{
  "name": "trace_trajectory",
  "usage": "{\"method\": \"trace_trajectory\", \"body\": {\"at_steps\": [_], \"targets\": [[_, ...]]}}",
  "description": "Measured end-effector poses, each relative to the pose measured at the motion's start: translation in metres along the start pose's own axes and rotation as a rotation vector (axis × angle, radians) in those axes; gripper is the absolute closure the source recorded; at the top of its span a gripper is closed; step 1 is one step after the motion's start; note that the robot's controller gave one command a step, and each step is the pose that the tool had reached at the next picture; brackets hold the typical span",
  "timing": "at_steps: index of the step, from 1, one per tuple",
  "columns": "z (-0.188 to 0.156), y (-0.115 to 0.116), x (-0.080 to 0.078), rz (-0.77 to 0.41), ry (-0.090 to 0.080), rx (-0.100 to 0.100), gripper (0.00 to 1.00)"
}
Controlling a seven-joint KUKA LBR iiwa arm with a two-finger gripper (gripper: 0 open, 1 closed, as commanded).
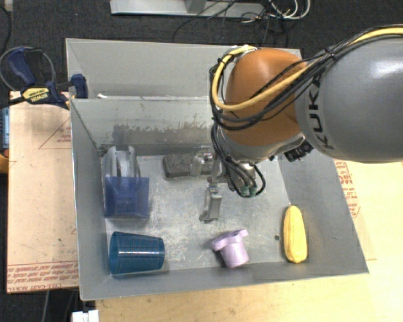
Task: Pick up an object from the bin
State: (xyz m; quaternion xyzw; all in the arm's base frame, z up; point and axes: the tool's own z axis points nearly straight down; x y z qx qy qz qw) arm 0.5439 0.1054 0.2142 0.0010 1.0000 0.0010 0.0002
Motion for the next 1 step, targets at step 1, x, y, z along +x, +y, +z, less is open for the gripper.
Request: {"method": "trace_trajectory", "body": {"at_steps": [1], "targets": [[0.0,0.0,0.0,0.0,0.0,0.0,0.0]]}}
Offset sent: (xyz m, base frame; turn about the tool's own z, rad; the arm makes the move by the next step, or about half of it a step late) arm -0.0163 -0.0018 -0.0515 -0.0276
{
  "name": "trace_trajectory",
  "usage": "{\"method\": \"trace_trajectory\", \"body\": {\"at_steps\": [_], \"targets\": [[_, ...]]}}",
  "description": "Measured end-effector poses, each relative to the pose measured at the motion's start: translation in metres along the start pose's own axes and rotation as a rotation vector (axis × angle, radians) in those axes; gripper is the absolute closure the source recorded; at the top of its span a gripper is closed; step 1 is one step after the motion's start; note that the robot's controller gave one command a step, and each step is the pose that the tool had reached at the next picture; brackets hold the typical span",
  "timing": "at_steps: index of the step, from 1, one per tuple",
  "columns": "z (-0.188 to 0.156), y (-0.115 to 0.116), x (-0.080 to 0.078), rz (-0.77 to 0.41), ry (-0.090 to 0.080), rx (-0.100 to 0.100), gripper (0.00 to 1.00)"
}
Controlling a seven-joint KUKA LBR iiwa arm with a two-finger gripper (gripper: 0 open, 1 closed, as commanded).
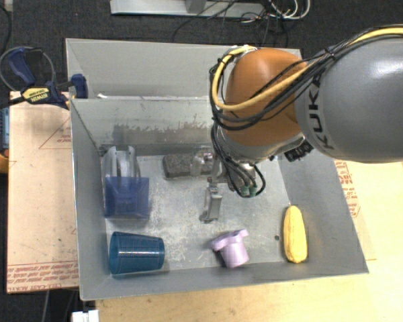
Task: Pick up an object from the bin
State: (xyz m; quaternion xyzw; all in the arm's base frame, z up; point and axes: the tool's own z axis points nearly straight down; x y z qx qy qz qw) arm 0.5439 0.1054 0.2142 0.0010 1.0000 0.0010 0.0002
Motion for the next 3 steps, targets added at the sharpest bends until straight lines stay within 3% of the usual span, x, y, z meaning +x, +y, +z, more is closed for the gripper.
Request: {"method": "trace_trajectory", "body": {"at_steps": [1,2,3], "targets": [[0.053,-0.001,0.017,-0.027,0.002,0.0,0.0],[0.053,0.0,0.012,-0.027,-0.004,-0.002,0.0],[0.141,-0.015,-0.016,-0.331,0.001,-0.002,0.0]]}}
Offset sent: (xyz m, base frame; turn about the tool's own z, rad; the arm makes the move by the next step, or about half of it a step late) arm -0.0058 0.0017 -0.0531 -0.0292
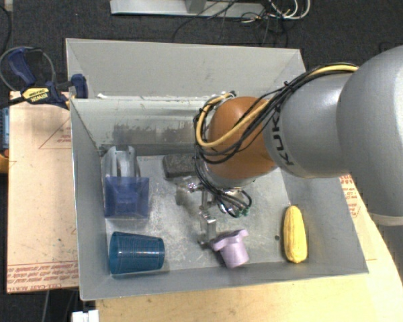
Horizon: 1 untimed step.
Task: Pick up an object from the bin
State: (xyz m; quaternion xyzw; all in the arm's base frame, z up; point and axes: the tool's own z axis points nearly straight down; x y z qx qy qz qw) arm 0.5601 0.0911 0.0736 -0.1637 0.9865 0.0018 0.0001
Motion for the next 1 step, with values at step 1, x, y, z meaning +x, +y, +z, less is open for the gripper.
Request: {"method": "trace_trajectory", "body": {"at_steps": [1], "targets": [[-0.0481,-0.0251,0.0849,0.28,-0.014,0.0,1.0]]}}
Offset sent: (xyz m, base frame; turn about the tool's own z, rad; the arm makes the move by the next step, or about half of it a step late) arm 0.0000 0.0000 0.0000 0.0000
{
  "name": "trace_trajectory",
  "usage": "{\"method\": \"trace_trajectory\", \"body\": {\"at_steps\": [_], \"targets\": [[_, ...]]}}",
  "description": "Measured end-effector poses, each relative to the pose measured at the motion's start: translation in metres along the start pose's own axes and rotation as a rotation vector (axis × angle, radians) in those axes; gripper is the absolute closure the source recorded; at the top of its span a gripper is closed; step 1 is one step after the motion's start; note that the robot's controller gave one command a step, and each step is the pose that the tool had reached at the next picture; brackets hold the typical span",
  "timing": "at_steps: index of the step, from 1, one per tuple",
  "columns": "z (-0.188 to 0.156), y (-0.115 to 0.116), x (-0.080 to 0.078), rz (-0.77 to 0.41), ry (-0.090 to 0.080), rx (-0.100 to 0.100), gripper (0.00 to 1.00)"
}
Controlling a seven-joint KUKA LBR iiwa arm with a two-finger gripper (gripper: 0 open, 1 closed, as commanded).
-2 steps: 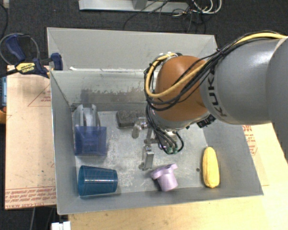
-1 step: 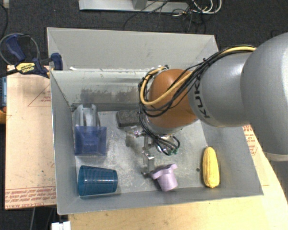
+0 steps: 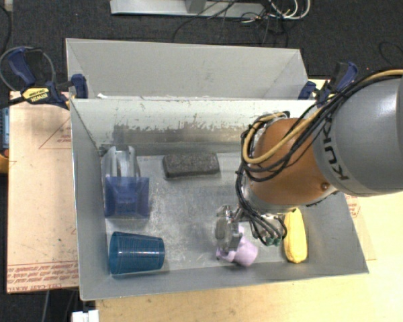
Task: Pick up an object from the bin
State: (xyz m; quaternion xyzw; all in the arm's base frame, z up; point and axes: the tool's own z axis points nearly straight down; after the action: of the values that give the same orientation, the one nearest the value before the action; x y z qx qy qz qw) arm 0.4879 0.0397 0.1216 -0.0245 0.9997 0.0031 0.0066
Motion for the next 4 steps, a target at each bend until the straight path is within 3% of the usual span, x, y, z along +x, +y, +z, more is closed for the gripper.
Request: {"method": "trace_trajectory", "body": {"at_steps": [1,3,4], "targets": [[0.0,0.0,0.0,0.001,0.0,0.0,0.0],[0.004,-0.003,-0.002,-0.026,-0.001,-0.001,0.0],[-0.007,-0.006,-0.014,-0.365,-0.001,-0.002,0.0]]}}
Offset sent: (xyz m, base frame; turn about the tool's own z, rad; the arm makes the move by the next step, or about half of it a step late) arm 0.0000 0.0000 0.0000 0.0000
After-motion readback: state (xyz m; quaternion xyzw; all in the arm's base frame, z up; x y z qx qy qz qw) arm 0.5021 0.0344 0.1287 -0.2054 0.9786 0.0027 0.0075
